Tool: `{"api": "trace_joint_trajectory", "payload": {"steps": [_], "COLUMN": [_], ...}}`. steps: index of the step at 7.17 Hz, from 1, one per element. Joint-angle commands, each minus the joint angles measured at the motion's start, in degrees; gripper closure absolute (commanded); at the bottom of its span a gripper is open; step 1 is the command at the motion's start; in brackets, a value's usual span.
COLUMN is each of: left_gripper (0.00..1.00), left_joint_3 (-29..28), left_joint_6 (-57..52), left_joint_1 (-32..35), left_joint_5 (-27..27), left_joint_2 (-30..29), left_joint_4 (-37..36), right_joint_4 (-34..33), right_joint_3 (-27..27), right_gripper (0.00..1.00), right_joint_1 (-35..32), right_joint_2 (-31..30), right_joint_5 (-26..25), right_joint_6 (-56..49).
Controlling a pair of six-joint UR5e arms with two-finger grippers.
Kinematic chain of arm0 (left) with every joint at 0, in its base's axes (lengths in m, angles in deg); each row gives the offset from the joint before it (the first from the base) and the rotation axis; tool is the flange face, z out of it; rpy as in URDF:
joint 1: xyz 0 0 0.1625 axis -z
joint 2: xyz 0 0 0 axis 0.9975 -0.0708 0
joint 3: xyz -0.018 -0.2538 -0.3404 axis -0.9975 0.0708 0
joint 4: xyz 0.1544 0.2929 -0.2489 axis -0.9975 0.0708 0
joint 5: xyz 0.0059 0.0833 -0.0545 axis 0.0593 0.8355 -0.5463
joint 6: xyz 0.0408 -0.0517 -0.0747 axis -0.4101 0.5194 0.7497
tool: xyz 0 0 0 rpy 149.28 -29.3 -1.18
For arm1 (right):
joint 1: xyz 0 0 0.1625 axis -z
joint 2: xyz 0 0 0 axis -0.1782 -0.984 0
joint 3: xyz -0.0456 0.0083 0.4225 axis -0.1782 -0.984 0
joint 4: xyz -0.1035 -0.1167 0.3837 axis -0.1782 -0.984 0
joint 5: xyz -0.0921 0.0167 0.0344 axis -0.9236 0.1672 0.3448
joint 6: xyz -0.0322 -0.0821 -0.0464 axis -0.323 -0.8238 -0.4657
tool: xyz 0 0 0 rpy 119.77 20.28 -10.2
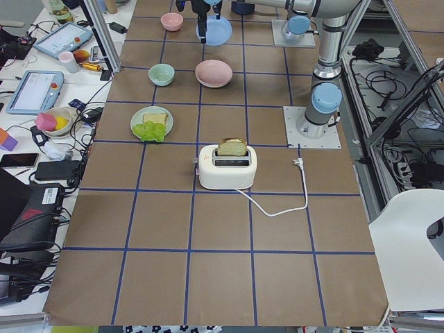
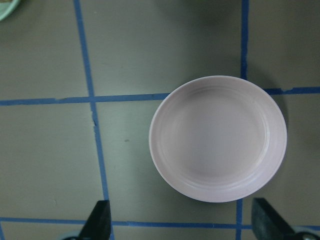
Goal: Stack three plates with pink and blue
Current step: 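Carry the light blue plate with the right gripper and lower it onto the pink plate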
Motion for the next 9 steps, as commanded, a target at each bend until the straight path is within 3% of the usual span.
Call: {"api": "trace_joint_trajectory", "payload": {"steps": [1,2,4,9], "left_gripper": [0.00,0.00,0.00,0.00], "left_joint_3": [2.88,5.69,7.12,7.04], "left_joint_6": [-0.60,-0.69,-2.17,-2.01], "left_joint_1": [-3.51,-4.83,-5.55,-5.90], "left_joint_5": [0.09,0.00,-0.17,-0.17], "left_joint_2": [5.16,8.04,9.65,9.74], "left_joint_4": [0.78,0.18,0.09,-1.58], "right_joint_4": [-5.43,-12.32,-16.06,-17.31], "right_joint_3": [0.06,0.15,-0.02,0.24], "right_gripper": [1.00,1.00,1.00,1.00], "right_joint_1": [-11.59,-15.56,-18.67,-19.38], "right_joint_2": [2.04,4.32,7.93,9.17], "right_joint_5": [1.17,1.17,1.26,4.86], "right_joint_6": [15.39,20.32,23.69,26.61]}}
